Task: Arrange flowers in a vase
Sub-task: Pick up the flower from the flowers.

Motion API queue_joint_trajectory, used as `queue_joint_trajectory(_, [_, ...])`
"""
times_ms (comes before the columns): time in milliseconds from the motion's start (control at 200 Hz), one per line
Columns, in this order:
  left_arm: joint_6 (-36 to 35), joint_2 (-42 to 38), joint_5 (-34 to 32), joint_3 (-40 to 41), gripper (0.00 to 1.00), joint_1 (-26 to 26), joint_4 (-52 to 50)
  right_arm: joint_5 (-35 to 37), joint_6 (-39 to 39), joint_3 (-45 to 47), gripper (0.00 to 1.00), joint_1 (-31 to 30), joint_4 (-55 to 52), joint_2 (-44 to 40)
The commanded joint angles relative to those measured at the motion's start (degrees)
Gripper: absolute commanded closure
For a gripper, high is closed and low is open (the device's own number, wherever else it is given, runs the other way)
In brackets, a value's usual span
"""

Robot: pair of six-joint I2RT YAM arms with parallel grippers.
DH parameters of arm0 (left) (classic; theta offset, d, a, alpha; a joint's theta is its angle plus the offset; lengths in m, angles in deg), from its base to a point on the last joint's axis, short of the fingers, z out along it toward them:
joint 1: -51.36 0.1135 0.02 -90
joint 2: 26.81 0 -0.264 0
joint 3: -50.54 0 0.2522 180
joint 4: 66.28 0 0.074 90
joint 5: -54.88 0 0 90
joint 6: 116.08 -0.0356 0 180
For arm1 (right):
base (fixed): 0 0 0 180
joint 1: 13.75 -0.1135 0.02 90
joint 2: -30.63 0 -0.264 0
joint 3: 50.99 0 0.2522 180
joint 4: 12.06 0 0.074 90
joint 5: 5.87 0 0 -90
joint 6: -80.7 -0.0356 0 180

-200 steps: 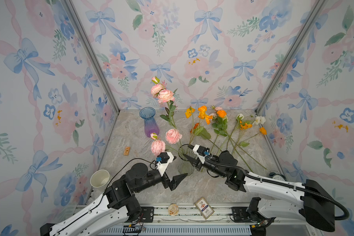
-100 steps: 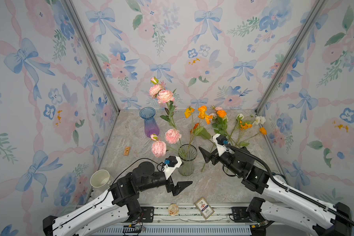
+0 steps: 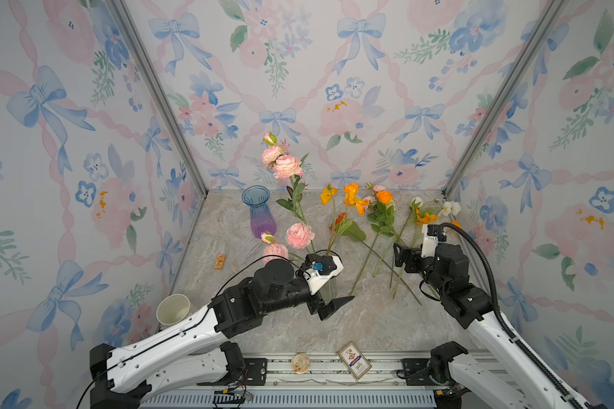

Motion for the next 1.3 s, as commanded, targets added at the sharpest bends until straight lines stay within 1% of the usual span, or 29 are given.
queue_joint_trajectory(0, [-8.0,5.2,0.8,-4.2,0.03,-0.7,0.0,-8.8,-3.3,-2.1,0.08,6.9,-6.8,2.7])
queue_joint_trajectory(50, [-10.6,7.9,1.6,-6.3,0.02,-0.7,-0.3,-11.8,-3.6,-2.3,0.12,10.1,-6.8,3.9])
queue_joint_trajectory(95, [-13.0,10.4,2.0,-8.2,0.02,-0.8,-0.8,-13.1,-3.5,-2.5,0.15,12.0,-6.8,5.0])
queue_joint_trajectory(195, [-17.3,16.6,1.2,-13.8,0.02,-0.8,-3.7,-12.4,-0.9,-4.4,0.22,13.3,-7.8,9.1])
queue_joint_trajectory(310, [-19.5,21.4,-0.2,-16.8,0.02,-0.7,-4.4,-10.3,1.8,-7.0,0.4,13.2,-8.7,14.5])
queue_joint_trajectory(370, [-19.7,22.6,-0.9,-16.5,0.02,-0.8,-4.3,-8.4,2.6,-7.6,0.47,13.3,-7.4,16.8])
queue_joint_trajectory(430, [-18.9,22.8,-2.0,-15.0,0.03,-0.7,-3.9,-6.0,4.1,-8.7,0.49,13.3,-7.0,19.5])
queue_joint_trajectory(530, [-17.7,21.0,-2.8,-8.8,0.03,-0.3,1.3,-1.6,8.2,-11.9,0.55,13.4,-6.9,25.5])
queue_joint_trajectory(590, [-17.2,20.3,-2.7,-6.8,0.02,-0.6,2.5,-1.6,11.6,-14.5,0.58,13.4,-6.0,30.5])
queue_joint_trajectory(720, [-16.2,19.6,-3.9,-6.8,0.02,-0.8,2.8,-1.2,13.9,-23.7,0.67,13.3,-8.1,42.7])
queue_joint_trajectory(795, [-16.2,19.3,-4.0,-6.5,0.02,-0.6,3.2,0.0,14.4,-27.4,0.68,13.3,-7.7,47.1])
queue_joint_trajectory(820, [-16.2,19.3,-4.0,-6.4,0.02,-0.5,3.2,0.4,14.7,-28.5,0.68,13.4,-7.7,49.6])
queue_joint_trajectory(1025, [-15.9,20.0,-3.6,-6.2,0.02,-0.5,3.4,1.8,16.4,-37.1,0.69,13.4,-12.8,60.9])
queue_joint_trajectory(1125, [-15.7,20.1,-2.8,-6.3,0.02,-0.5,3.4,2.2,16.7,-38.6,0.71,13.4,-13.6,63.7])
queue_joint_trajectory(1295, [-15.2,19.9,-0.8,-6.1,0.02,-0.1,3.9,2.8,16.9,-38.7,0.72,13.4,-13.2,65.1])
